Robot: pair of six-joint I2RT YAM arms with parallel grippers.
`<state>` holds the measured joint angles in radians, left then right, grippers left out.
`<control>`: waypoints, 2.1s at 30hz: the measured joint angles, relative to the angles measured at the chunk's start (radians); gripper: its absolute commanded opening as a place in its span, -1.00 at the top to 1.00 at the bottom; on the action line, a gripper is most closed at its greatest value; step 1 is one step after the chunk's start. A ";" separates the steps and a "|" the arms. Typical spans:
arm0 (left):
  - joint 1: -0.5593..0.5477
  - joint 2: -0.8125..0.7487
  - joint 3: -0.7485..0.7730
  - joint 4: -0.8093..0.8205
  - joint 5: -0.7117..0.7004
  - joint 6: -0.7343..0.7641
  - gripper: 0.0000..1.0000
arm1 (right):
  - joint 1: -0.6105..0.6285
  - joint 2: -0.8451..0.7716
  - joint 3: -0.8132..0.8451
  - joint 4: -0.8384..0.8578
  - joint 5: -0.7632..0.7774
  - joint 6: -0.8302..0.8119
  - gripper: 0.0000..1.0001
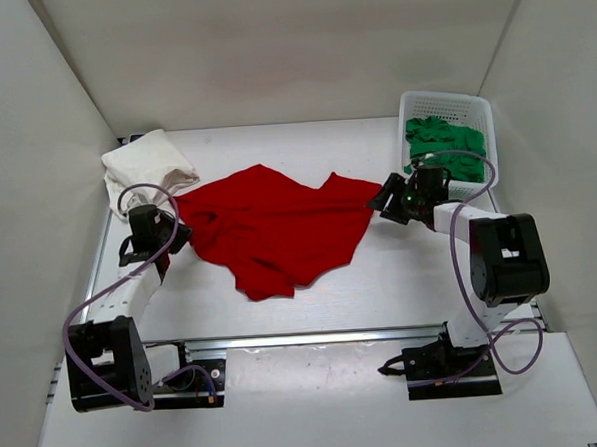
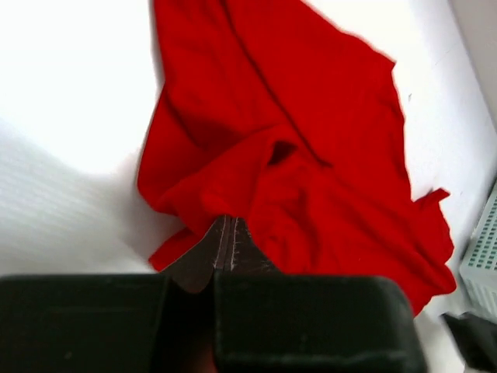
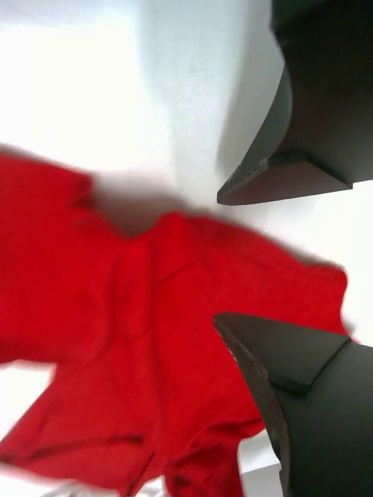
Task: Fold and stack the t-shirts
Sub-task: Flatten out the tshirt
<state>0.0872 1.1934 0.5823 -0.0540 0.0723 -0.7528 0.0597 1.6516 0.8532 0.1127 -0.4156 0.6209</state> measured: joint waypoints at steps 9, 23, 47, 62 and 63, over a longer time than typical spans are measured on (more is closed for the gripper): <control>-0.160 0.031 0.127 0.007 -0.013 0.024 1.00 | 0.027 0.146 0.059 0.055 -0.043 -0.002 1.00; -0.061 -0.071 0.364 -0.059 0.063 0.038 1.00 | 0.336 -0.489 0.414 -0.331 0.089 -0.185 1.00; -0.129 -0.241 0.231 -0.076 0.068 0.055 1.00 | 0.151 -0.098 -0.110 -0.046 0.139 -0.130 -0.03; -0.138 -0.231 0.214 -0.062 0.057 0.063 1.00 | 0.245 -0.018 0.121 -0.131 0.143 -0.101 0.99; -0.135 -0.230 0.214 -0.059 0.053 0.064 1.00 | 0.264 -0.078 0.172 -0.185 0.148 -0.120 1.00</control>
<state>-0.0483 0.9634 0.7959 -0.1127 0.1249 -0.6884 0.3233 1.5738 1.0248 -0.0723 -0.2680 0.5011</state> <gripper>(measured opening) 0.025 0.010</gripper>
